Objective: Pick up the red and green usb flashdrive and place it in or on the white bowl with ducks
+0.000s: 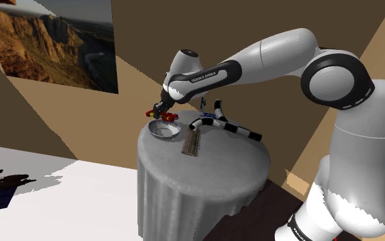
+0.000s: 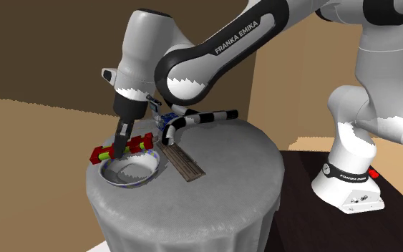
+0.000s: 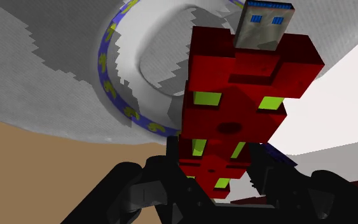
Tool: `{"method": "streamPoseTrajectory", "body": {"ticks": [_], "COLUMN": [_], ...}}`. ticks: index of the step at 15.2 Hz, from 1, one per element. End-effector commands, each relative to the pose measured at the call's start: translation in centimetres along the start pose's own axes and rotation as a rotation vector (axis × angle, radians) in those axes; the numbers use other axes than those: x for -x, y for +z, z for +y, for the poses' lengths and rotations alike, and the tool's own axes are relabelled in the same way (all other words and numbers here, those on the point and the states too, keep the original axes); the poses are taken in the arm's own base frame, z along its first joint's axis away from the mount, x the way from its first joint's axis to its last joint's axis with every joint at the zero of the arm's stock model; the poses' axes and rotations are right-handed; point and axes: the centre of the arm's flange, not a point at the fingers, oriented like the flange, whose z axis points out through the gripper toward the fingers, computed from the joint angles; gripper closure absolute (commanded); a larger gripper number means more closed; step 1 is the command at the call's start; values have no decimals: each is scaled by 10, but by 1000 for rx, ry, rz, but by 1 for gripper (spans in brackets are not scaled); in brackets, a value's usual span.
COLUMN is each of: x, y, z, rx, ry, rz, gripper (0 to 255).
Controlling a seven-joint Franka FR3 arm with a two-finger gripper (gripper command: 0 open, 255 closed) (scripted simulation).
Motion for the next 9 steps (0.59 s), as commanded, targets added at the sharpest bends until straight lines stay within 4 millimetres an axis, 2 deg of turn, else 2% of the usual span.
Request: {"method": "streamPoseTrajectory", "body": {"ticks": [1, 2, 3, 8, 9], "x": [0, 0, 0, 0, 0], "y": [0, 0, 0, 0, -13], "z": [0, 0, 0, 0, 0], "rx": [0, 0, 0, 0, 0], "ry": [0, 0, 0, 0, 0], "rz": [0, 0, 0, 0, 0], "gripper": [255, 255, 0, 0, 0]}}
